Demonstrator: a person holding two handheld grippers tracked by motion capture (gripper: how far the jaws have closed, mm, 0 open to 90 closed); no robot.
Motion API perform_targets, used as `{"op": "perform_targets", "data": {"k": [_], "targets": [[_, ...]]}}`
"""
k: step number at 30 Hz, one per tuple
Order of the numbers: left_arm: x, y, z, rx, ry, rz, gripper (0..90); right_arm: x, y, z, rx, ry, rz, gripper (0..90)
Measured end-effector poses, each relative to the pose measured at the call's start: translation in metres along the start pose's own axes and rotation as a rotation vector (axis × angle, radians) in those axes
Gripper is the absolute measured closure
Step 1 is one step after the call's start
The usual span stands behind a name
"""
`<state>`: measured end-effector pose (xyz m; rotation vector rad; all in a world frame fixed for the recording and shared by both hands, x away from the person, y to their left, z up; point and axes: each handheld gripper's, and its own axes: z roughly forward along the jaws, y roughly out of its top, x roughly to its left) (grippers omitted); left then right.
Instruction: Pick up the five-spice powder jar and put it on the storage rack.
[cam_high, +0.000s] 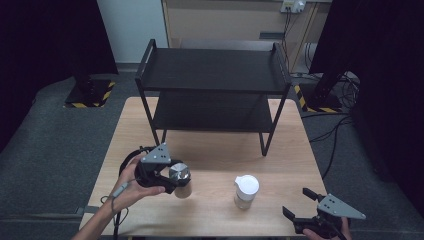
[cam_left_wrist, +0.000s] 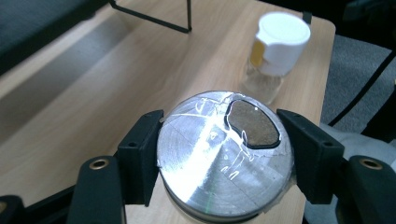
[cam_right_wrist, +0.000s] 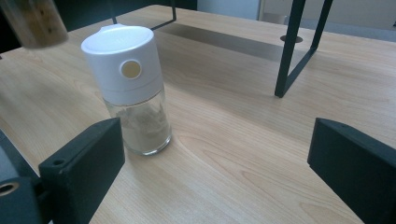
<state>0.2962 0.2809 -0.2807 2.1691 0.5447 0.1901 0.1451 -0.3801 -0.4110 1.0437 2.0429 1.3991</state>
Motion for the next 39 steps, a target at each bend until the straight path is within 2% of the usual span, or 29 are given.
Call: {"op": "perform_targets", "data": {"k": [2, 3, 4, 6, 7, 8, 9, 12, 13, 14, 15, 16, 18, 19, 20, 21, 23, 25, 27, 28, 29, 31, 37, 39], "targets": [[0.001, 0.003, -0.003, -0.001, 0.004, 0.002, 34.1, 0.0, 0.0, 0.0, 0.001, 0.0, 0.001, 4.3], [0.003, 0.012, -0.011, -0.008, 0.014, 0.005, 34.1, 0.0, 0.0, 0.0, 0.001, 0.0, 0.001, 4.2], [0.003, 0.012, -0.011, -0.008, 0.014, 0.005, 34.1, 0.0, 0.0, 0.0, 0.001, 0.0, 0.001, 4.2], [0.006, 0.025, -0.021, -0.014, 0.032, -0.001, 34.1, -0.001, 0.0, 0.0, 0.0, 0.002, 0.005, 4.2], [0.006, 0.025, -0.021, -0.014, 0.032, -0.001, 34.1, -0.001, 0.0, 0.0, 0.0, 0.002, 0.005, 4.2], [0.008, 0.034, -0.027, -0.019, 0.043, -0.007, 34.1, -0.001, 0.0, 0.0, 0.0, 0.003, 0.005, 4.1], [0.008, 0.034, -0.027, -0.019, 0.043, -0.007, 34.1, -0.001, 0.0, 0.0, -0.001, 0.004, 0.005, 4.0], [0.013, 0.048, -0.037, -0.032, 0.053, -0.015, 34.1, -0.001, -0.001, 0.0, -0.005, 0.004, 0.01, 3.4], [0.017, 0.06, -0.044, -0.04, 0.058, -0.021, 34.1, -0.002, -0.001, 0.0, -0.008, 0.009, 0.014, 3.2], [0.017, 0.06, -0.044, -0.04, 0.058, -0.021, 34.1, -0.002, -0.001, 0.0, -0.008, 0.009, 0.014, 3.2], [0.02, 0.072, -0.049, -0.038, 0.068, -0.026, 34.1, -0.002, -0.002, 0.0, -0.013, 0.015, 0.017, 2.8], [0.02, 0.072, -0.049, -0.038, 0.068, -0.026, 34.1, -0.002, -0.002, 0.0, -0.013, 0.015, 0.017, 2.8], [0.022, 0.088, -0.056, -0.043, 0.087, -0.02, 34.1, -0.003, -0.003, -0.001, -0.021, 0.019, 0.018, 1.8], [0.022, 0.088, -0.056, -0.043, 0.087, -0.02, 34.1, -0.003, -0.003, -0.001, -0.021, 0.019, 0.018, 1.8], [0.024, 0.099, -0.06, -0.038, 0.093, -0.02, 34.1, -0.003, -0.003, -0.001, -0.026, 0.019, 0.02, 1.3], [0.024, 0.099, -0.06, -0.038, 0.093, -0.02, 34.1, -0.003, -0.003, -0.001, -0.028, 0.02, 0.025, 1.3], [0.025, 0.111, -0.064, -0.036, 0.105, -0.011, 34.1, -0.004, -0.003, -0.001, -0.027, 0.022, 0.027, 1.3], [0.028, 0.131, -0.072, -0.035, 0.125, -0.006, 34.2, -0.004, -0.003, -0.001, -0.025, 0.024, 0.02, 1.3], [0.031, 0.142, -0.077, -0.037, 0.132, -0.011, 34.1, -0.005, -0.003, -0.001, -0.026, 0.031, 0.019, 1.3], [0.031, 0.142, -0.077, -0.037, 0.132, -0.011, 34.1, -0.005, -0.003, -0.001, -0.026, 0.031, 0.019, 1.3], [0.031, 0.153, -0.081, -0.031, 0.147, -0.002, 34.1, -0.005, -0.003, -0.001, -0.026, 0.033, 0.021, 1.3], [0.031, 0.165, -0.086, -0.033, 0.168, -0.005, 34.1, -0.006, -0.003, -0.001, -0.025, 0.035, 0.021, 1.2], [0.034, 0.199, -0.092, -0.004, 0.218, -0.011, 34.1, -0.005, -0.003, -0.001, -0.025, 0.033, 0.019, 1.3], [0.035, 0.203, -0.093, -0.002, 0.225, -0.016, 34.1, -0.005, -0.004, -0.001, -0.026, 0.034, 0.017, 1.3]]}}
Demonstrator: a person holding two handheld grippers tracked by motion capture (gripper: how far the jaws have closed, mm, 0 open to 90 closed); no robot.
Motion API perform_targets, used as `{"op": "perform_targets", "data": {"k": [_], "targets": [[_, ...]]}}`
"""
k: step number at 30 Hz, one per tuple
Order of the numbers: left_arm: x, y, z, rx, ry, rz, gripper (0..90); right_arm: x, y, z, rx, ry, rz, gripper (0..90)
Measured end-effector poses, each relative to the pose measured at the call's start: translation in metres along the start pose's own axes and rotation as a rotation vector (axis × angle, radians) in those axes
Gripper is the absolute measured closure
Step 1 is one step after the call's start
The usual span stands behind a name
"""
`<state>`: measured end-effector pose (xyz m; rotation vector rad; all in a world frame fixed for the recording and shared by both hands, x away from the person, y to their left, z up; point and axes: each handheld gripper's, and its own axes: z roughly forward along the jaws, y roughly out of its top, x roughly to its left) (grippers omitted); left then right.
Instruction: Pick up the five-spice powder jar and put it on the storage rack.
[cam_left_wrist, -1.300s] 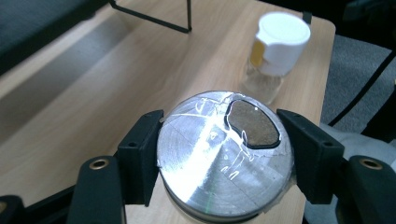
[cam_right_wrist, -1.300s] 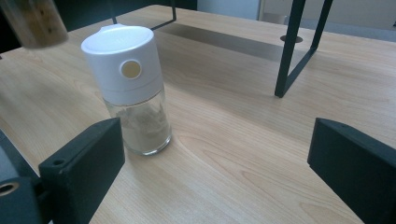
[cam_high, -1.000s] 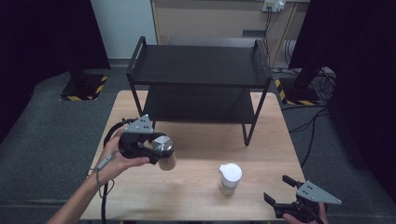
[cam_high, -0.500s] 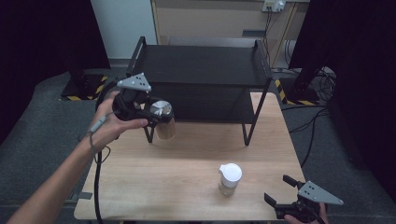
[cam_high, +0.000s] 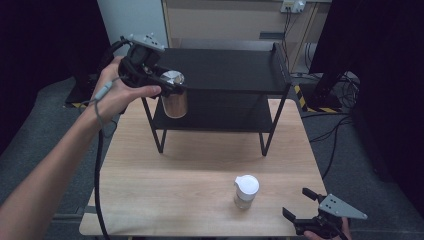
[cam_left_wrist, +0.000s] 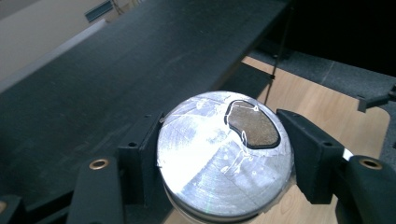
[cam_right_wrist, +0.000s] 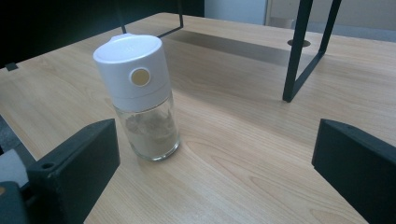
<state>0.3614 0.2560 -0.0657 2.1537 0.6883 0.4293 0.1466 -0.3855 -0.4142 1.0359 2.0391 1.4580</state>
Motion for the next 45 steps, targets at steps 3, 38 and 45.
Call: {"op": "perform_targets", "data": {"k": [3, 38, 45], "targets": [[0.004, 0.013, -0.001, 0.004, 0.019, -0.029, 34.1, 0.0, 0.0, 0.0, 0.0, -0.001, 0.002, 1.3], [0.065, 0.078, 0.08, -0.004, 0.227, -0.236, 34.1, -0.005, -0.004, 0.0, 0.0, -0.003, 0.032, 1.3], [0.072, 0.076, 0.086, 0.003, 0.237, -0.253, 34.1, -0.007, -0.005, 0.0, 0.001, -0.003, 0.039, 1.3]]}}
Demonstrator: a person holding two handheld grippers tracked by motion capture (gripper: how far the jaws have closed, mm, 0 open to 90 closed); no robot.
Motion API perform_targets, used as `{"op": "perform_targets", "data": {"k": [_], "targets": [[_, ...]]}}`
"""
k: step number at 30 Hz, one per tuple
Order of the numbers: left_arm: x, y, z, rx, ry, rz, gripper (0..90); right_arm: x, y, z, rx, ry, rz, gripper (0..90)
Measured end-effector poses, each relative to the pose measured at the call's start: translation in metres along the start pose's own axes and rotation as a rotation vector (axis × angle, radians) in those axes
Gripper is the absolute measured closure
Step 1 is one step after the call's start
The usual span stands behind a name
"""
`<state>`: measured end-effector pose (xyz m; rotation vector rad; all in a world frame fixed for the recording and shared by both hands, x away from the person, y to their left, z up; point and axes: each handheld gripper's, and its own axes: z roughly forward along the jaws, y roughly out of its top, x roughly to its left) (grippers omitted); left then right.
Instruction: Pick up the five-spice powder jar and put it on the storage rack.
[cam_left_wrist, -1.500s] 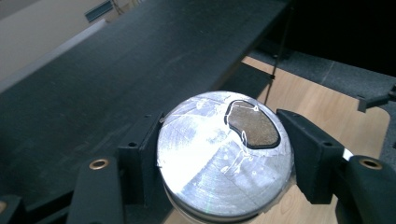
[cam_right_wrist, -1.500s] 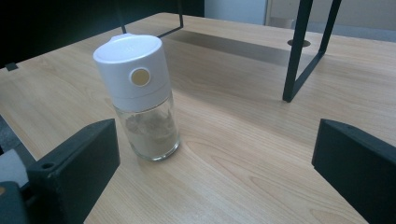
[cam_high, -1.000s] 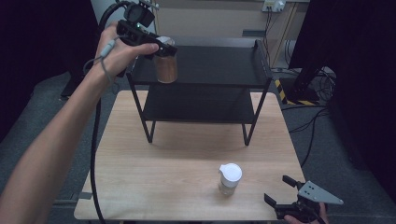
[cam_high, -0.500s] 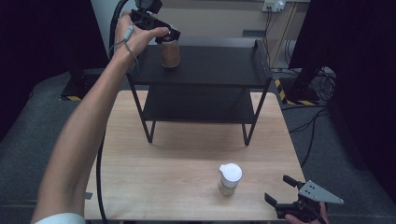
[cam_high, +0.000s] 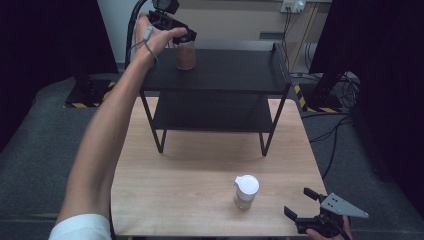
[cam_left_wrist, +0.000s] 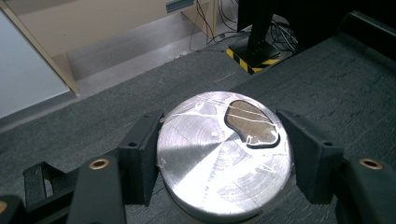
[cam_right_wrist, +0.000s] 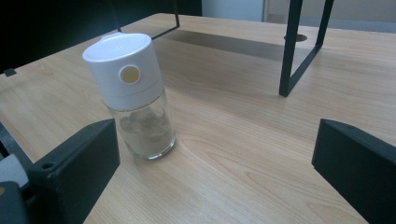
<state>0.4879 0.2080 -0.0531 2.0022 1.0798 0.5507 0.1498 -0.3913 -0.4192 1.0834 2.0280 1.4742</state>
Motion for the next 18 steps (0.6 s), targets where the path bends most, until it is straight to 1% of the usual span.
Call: {"op": "perform_targets", "data": {"k": [3, 9, 10, 11, 13, 14, 16, 18], "targets": [[0.001, -0.002, 0.001, -0.008, -0.005, 0.007, 34.1, -0.001, 0.0, 0.0, 0.0, 0.0, 0.001, 1.3], [-0.002, -0.004, 0.001, -0.017, 0.004, 0.011, 33.8, 0.0, 0.0, 0.0, 0.003, 0.001, 0.0, 1.3], [-0.003, -0.006, 0.002, -0.026, 0.011, 0.016, 33.3, 0.0, 0.0, 0.0, 0.002, 0.0, 0.001, 1.3], [-0.005, -0.008, 0.002, -0.035, 0.017, 0.02, 29.6, 0.0, 0.0, 0.0, 0.001, 0.0, 0.001, 1.3], [-0.005, -0.005, 0.004, -0.022, 0.013, 0.01, 13.1, 0.0, 0.0, 0.0, 0.003, 0.001, -0.001, 1.3], [-0.005, -0.008, 0.003, -0.042, 0.011, 0.006, 9.2, 0.0, 0.0, 0.0, 0.002, 0.0, -0.001, 1.3], [-0.008, -0.013, 0.0, -0.082, 0.014, 0.022, 4.4, 0.0, 0.0, 0.0, 0.002, 0.0, 0.0, 1.3], [-0.011, -0.017, -0.004, -0.114, 0.016, 0.032, 3.6, 0.0, 0.0, 0.0, 0.002, 0.0, -0.001, 1.3]]}}
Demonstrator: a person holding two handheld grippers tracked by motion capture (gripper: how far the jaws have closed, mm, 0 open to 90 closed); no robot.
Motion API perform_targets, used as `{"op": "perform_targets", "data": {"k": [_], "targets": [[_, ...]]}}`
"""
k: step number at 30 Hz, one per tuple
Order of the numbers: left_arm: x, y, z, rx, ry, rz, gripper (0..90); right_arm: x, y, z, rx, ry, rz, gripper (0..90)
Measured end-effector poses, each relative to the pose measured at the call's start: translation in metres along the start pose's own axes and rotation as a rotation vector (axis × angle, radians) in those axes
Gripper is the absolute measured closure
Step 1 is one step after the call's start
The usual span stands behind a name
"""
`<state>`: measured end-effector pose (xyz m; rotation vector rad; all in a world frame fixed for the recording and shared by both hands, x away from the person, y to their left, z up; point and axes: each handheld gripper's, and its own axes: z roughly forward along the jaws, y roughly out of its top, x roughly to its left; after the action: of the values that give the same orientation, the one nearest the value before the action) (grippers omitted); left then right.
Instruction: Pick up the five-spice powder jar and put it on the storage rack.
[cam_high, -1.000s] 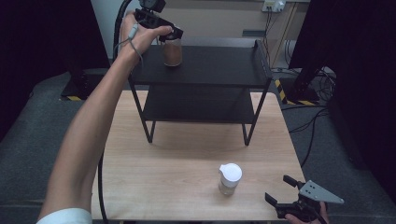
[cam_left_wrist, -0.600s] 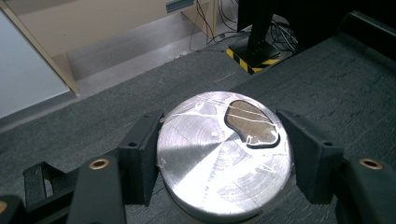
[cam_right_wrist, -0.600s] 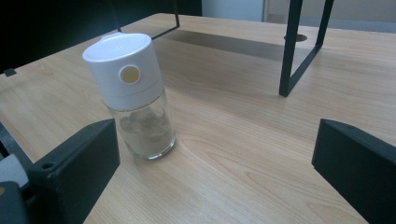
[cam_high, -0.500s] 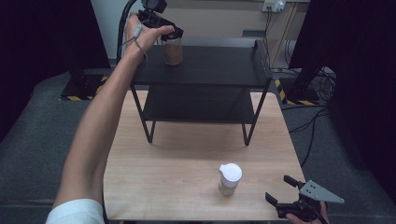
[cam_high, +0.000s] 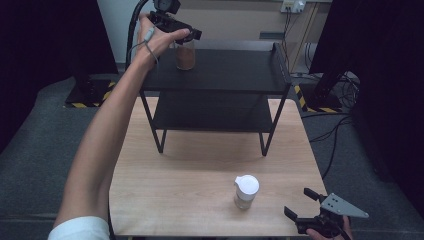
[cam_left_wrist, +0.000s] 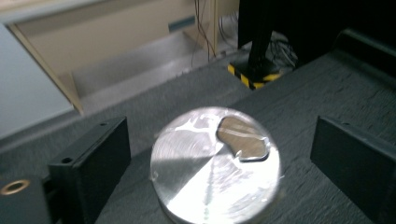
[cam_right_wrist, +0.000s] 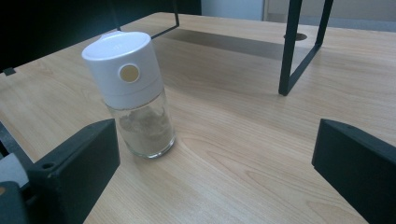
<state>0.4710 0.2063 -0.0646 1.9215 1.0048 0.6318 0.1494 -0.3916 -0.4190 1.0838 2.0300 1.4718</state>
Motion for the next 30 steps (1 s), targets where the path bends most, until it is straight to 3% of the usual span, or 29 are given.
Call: {"op": "perform_targets", "data": {"k": [6, 9, 15, 19, 20, 22, 23, 26, 28, 30], "targets": [[-0.01, -0.005, -0.022, -0.05, -0.022, 0.039, 3.6, 0.0, 0.0, 0.0, 0.0, 0.002, -0.003, 1.3], [-0.011, -0.02, -0.041, -0.115, -0.079, 0.021, 3.7, 0.001, 0.001, 0.0, 0.0, 0.001, -0.006, 1.3], [-0.015, -0.04, -0.061, -0.141, -0.092, 0.037, 4.0, 0.002, 0.001, 0.0, 0.001, 0.003, -0.01, 1.3], [-0.014, -0.067, -0.079, -0.177, -0.109, 0.037, 4.1, 0.002, 0.002, 0.0, 0.001, 0.003, -0.012, 1.3], [-0.014, -0.067, -0.079, -0.177, -0.109, 0.037, 4.1, 0.002, 0.002, 0.0, 0.001, 0.003, -0.012, 1.3], [-0.012, -0.085, -0.089, -0.199, -0.127, 0.028, 4.1, 0.002, 0.002, 0.001, 0.003, 0.003, -0.013, 1.3], [-0.012, -0.085, -0.089, -0.199, -0.127, 0.028, 3.9, 0.002, 0.002, 0.001, 0.003, 0.003, -0.013, 1.3], [-0.017, -0.102, -0.097, -0.214, -0.128, 0.045, 3.6, 0.002, 0.002, 0.002, 0.004, 0.003, -0.013, 1.3], [-0.016, -0.113, -0.102, -0.227, -0.155, 0.041, 3.6, 0.003, 0.002, 0.002, 0.005, 0.002, -0.013, 1.3], [-0.021, -0.128, -0.109, -0.232, -0.153, 0.066, 3.6, 0.003, 0.002, 0.001, 0.005, 0.002, -0.014, 1.3]]}}
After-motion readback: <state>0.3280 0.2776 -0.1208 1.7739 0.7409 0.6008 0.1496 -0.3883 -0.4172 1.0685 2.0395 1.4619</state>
